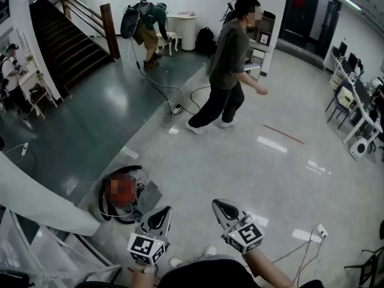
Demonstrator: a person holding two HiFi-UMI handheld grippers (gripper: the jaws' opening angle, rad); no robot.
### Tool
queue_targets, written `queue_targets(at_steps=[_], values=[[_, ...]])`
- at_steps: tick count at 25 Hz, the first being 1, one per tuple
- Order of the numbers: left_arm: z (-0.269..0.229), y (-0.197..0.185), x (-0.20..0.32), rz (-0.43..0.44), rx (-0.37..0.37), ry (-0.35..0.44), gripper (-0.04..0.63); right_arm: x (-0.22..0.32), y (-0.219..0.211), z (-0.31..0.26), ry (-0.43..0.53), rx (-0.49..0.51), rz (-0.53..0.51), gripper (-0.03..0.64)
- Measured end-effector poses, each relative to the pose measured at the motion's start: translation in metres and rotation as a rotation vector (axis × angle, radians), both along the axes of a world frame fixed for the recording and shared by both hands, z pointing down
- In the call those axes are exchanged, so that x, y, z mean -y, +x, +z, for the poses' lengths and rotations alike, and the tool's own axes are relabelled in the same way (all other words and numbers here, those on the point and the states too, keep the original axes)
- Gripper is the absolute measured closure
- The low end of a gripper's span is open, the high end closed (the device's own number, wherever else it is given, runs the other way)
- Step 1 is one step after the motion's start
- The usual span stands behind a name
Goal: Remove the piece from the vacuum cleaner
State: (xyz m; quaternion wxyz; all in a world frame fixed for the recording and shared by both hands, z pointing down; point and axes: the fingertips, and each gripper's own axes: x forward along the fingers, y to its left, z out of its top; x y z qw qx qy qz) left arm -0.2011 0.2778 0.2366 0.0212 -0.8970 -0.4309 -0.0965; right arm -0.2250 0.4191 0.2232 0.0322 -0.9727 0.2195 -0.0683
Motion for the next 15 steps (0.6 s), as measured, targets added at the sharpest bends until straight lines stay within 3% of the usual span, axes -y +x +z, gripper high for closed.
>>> queue_targets(at_steps=[15], values=[[0.012,0.025,-0.094,0.008,0.031,0.004,0.578,-0.092,0.009,0.006,0.103,0.004,0.013,0.588]])
